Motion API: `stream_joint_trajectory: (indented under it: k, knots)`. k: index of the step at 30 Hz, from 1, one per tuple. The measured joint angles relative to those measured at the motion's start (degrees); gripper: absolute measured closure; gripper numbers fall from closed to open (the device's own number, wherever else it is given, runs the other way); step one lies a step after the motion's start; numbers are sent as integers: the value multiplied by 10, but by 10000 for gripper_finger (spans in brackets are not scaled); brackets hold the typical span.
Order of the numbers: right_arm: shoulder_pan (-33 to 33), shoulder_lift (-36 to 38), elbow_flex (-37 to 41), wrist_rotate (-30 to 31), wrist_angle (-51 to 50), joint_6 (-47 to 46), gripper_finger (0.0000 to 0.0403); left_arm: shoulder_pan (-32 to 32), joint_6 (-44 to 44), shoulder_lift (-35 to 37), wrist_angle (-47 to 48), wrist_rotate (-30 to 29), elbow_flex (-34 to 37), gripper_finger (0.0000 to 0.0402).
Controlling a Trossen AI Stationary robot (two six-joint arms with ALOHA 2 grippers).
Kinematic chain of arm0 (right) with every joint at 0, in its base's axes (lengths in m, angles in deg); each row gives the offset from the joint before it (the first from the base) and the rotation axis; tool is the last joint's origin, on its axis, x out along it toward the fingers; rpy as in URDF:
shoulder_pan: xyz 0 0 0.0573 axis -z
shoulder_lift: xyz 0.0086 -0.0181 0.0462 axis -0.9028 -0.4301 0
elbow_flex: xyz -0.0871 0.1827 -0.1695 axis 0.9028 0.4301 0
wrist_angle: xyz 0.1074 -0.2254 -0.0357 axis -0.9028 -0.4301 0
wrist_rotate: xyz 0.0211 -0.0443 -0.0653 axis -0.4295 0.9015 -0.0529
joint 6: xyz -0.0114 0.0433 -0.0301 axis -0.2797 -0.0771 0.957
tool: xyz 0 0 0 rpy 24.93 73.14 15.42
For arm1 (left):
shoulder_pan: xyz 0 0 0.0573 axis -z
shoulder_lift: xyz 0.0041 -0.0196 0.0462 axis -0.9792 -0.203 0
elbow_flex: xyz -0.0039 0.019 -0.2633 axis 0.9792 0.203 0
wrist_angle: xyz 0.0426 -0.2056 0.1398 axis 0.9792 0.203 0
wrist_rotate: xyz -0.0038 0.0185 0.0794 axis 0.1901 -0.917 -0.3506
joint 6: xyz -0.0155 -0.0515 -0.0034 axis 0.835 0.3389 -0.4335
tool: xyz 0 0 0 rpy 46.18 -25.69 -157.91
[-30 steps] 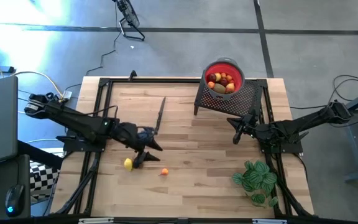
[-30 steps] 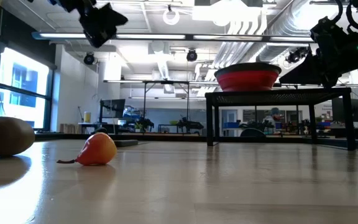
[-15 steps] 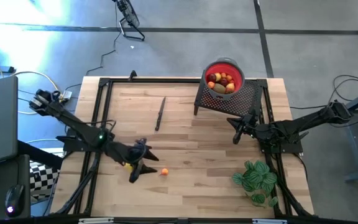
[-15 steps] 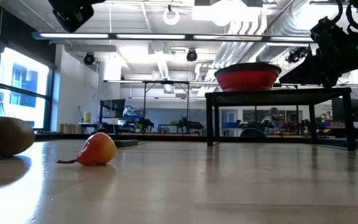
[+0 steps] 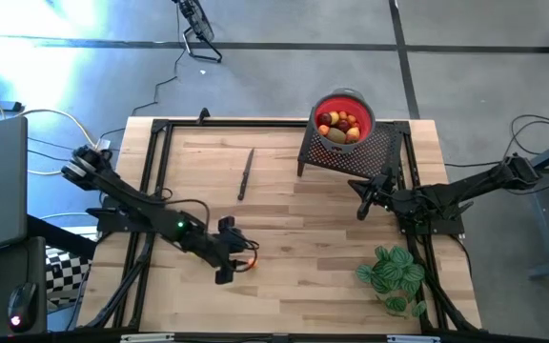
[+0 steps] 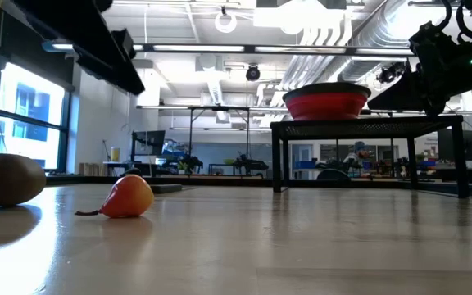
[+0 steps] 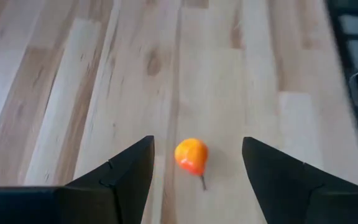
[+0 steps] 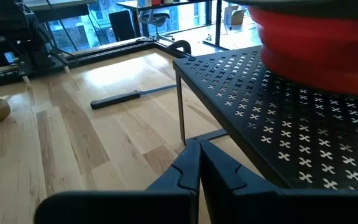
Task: Pick & Place Fruit
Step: Put the orange pear into the red strainer bowl on the shelf
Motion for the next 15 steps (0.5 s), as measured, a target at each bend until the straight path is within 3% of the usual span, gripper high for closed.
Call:
stream_joint_trajectory:
  k: [15]
  knots:
    - [0, 0, 0, 1, -2, 2, 401, -10, 8, -16, 8, -12, 0, 162]
